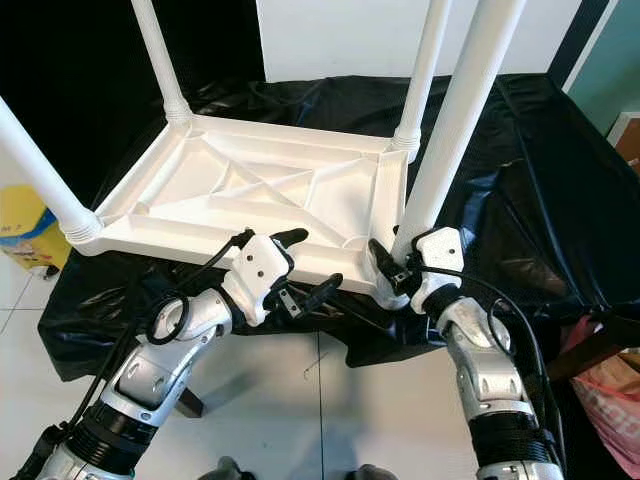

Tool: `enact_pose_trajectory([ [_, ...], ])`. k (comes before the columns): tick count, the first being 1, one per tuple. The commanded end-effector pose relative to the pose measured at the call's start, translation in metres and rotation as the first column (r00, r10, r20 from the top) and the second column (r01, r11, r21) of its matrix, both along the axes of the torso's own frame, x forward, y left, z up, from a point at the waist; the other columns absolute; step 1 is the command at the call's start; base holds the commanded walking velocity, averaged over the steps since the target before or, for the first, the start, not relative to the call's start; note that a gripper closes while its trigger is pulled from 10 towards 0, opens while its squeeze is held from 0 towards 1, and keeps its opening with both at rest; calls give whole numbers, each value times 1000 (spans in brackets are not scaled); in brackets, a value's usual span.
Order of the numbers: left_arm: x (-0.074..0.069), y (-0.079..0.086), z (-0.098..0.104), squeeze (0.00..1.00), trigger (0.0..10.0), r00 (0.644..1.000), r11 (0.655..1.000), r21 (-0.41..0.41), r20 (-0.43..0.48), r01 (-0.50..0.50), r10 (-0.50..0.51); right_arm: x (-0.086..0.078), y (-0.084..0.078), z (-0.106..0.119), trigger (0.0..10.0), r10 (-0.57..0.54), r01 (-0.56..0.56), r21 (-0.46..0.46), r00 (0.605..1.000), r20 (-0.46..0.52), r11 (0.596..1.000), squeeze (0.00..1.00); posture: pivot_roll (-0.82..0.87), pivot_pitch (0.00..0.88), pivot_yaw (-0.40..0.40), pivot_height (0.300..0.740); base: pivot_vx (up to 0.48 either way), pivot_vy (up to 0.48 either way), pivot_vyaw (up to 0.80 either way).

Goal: Building children table

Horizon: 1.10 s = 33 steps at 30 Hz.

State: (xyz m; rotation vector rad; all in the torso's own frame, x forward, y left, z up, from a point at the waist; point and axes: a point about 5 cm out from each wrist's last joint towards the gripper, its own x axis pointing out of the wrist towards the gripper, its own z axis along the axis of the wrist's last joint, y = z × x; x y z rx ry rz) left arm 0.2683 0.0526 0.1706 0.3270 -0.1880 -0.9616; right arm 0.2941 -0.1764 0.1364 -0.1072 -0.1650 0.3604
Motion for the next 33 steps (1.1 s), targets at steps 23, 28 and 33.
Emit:
enact_pose_trajectory([
  [23,-3,-5,-1,0,10000,1000,1000,-3,9,1,-1,-16,19,-32,10000,-465,482,79,869,-168,873,0,44,66,-29,740,0,0,0],
  [28,-3,-5,-2,0,10000,1000,1000,-3,8,2,-2,-17,26,-30,10000,-456,474,91,875,-164,876,0,40,70,-27,740,0,0,0],
  [33,-3,-6,-1,0,10000,1000,1000,-6,8,3,-3,-18,25,-24,10000,-469,484,96,871,-143,870,0,38,78,-25,740,0,0,0],
])
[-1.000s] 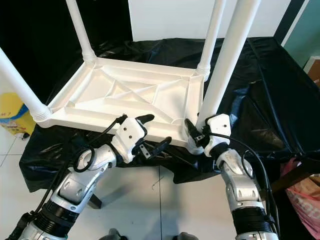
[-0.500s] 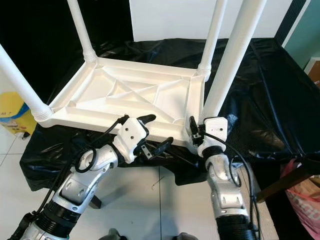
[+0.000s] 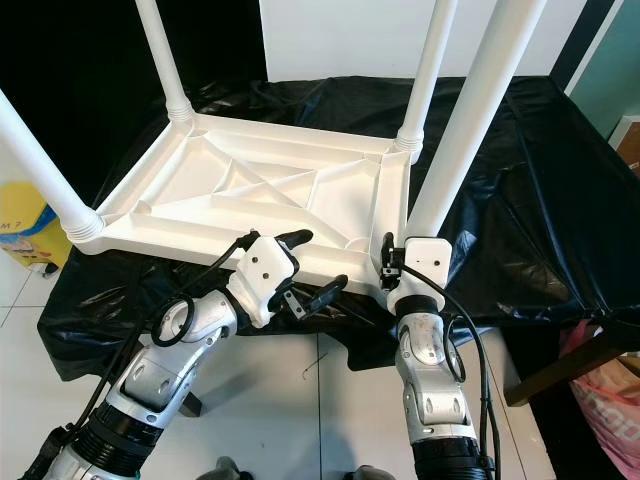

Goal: Building children table

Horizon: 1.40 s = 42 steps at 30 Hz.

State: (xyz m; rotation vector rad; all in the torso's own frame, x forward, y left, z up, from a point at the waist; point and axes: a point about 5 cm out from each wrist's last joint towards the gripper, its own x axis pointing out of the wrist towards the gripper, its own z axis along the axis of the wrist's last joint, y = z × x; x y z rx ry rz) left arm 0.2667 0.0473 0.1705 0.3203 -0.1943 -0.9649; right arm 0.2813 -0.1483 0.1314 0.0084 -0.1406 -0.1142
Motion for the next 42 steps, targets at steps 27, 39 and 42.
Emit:
enact_pose_trajectory([
  [27,-3,1,-2,0,10000,1000,1000,-7,-3,-18,18,-3,-28,2,10000,292,-293,-68,956,-23,954,0,33,100,-32,740,0,0,0],
  [39,0,6,0,0,10000,1000,1000,7,8,-28,28,11,-42,6,8667,517,-526,-165,850,-96,834,0,51,81,-27,740,0,0,0],
  [42,0,6,0,0,10000,1000,1000,6,11,-29,29,11,-43,5,588,522,-532,-162,847,-103,831,0,53,79,-30,740,0,0,0],
])
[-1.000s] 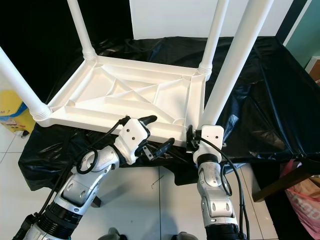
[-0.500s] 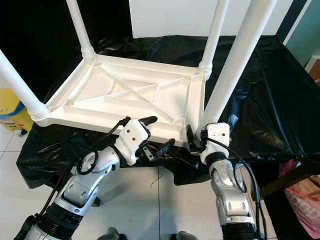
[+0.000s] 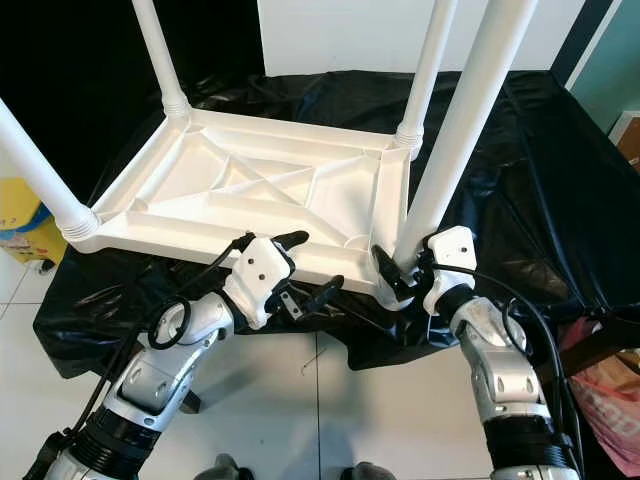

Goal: Building children table

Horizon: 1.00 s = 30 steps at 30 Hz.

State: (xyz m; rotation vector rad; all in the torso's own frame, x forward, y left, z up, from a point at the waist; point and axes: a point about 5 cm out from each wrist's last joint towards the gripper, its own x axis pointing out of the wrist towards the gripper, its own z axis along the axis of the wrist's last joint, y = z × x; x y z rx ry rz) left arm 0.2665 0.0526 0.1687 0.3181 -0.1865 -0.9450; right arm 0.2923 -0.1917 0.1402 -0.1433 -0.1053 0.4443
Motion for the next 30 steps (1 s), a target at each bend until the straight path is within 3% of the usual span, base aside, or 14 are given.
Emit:
enact_pose_trajectory([
  [1,1,0,3,0,10000,1000,1000,6,18,-9,9,0,1,-6,0,15,-16,-4,1000,-23,1000,0,52,78,-30,740,0,0,0],
  [5,1,0,4,0,10000,1000,1000,5,22,-9,9,0,1,-10,0,17,-17,3,999,-38,1000,0,51,78,-29,740,0,0,0],
  [6,1,0,4,0,10000,1000,1000,4,22,-9,9,-1,0,-11,4510,11,-11,4,999,-40,1000,0,50,78,-27,740,0,0,0],
  [7,1,-1,4,0,10000,1000,1000,4,22,-8,8,-1,0,-11,10000,1,-1,4,999,-41,1000,0,50,78,-27,740,0,0,0],
  [16,1,-1,3,0,10000,1000,1000,4,20,-4,4,0,-2,-14,10000,-61,63,39,997,-44,997,0,46,80,-27,740,0,0,0],
  [30,-1,-6,1,0,10000,1000,1000,-10,10,5,-4,-12,13,-15,10000,-239,240,150,971,-28,959,0,20,94,-27,740,0,0,0],
])
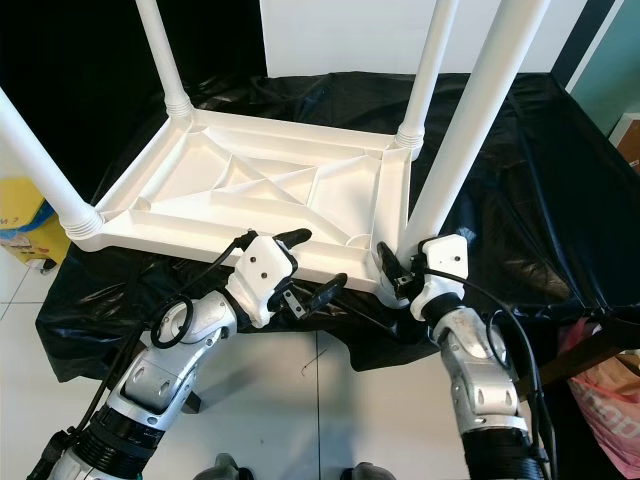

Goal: Building children table

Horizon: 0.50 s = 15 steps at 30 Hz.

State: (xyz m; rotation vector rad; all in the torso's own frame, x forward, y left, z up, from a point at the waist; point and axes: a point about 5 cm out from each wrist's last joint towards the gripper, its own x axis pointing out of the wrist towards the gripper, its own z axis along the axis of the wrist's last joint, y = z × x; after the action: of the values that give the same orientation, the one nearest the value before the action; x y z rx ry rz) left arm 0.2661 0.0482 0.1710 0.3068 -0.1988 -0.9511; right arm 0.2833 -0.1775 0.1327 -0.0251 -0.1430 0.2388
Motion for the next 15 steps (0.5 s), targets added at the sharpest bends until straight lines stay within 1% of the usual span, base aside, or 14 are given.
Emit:
enact_pose_trajectory([
  [1,-1,-2,-1,0,10000,1000,1000,4,6,-4,4,-3,-1,-7,10000,-44,44,21,998,-35,999,0,20,94,-27,740,0,0,0],
  [3,-1,-2,-1,0,10000,1000,1000,3,4,0,0,-6,0,-9,10000,-114,115,25,993,-41,993,0,16,96,-20,740,0,0,0],
  [4,-1,-2,-1,0,10000,1000,1000,3,4,0,0,-6,0,-9,10000,-114,115,25,993,-41,993,0,16,96,-20,740,0,0,0],
  [5,-1,-2,-1,0,10000,1000,1000,3,3,1,-1,-6,1,-9,10000,-136,138,24,990,-45,990,0,16,96,-20,740,0,0,0],
  [7,-1,-2,-1,0,10000,1000,1000,3,3,1,-1,-6,1,-9,10000,-136,138,24,990,-45,990,0,16,96,-20,740,0,0,0],
  [10,-1,-2,-1,0,10000,1000,1000,6,3,7,-7,-9,3,-12,10000,-274,277,30,959,-66,961,0,15,99,-15,740,0,0,0],
  [11,-1,-2,-1,0,10000,1000,1000,6,3,7,-7,-9,3,-12,10000,-274,277,30,959,-66,961,0,15,99,-15,740,0,0,0],
  [13,-1,-2,-1,0,10000,1000,1000,7,2,9,-9,-10,6,-15,10000,-334,339,39,938,-90,940,0,15,99,-14,740,0,0,0],
  [15,-1,-2,-1,0,10000,1000,1000,4,1,10,-10,-10,6,-16,10000,-349,354,38,932,-96,935,0,15,101,-12,740,0,0,0],
])
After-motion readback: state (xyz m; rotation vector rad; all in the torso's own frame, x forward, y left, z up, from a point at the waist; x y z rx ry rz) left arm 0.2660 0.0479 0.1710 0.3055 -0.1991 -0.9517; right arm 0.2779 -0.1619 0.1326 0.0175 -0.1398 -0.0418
